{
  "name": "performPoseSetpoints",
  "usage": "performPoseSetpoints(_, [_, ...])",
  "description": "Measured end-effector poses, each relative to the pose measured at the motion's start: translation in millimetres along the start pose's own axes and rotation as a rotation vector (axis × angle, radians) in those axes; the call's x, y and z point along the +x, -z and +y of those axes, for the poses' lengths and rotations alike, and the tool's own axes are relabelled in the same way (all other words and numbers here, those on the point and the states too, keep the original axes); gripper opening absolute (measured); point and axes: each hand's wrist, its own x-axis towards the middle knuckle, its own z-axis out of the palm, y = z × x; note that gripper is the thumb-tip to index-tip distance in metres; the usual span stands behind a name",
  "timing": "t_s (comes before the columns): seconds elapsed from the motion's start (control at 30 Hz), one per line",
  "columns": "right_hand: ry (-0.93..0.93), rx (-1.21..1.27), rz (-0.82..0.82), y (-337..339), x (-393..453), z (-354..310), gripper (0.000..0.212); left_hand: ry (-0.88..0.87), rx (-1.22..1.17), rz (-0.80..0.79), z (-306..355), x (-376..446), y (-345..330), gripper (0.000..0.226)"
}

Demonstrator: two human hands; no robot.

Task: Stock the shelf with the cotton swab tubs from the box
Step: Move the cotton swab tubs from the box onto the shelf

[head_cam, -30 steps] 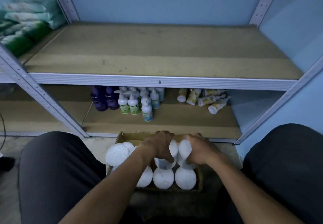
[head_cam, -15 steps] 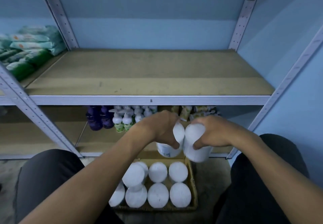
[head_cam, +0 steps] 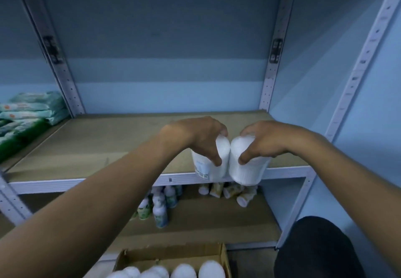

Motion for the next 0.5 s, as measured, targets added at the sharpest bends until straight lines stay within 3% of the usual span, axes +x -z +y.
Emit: performPoseSetpoints(0.5, [-0.137,-0.002,0.009,12,54,27,0.081,0.009,-0.008,-0.063,8,72,9,0.080])
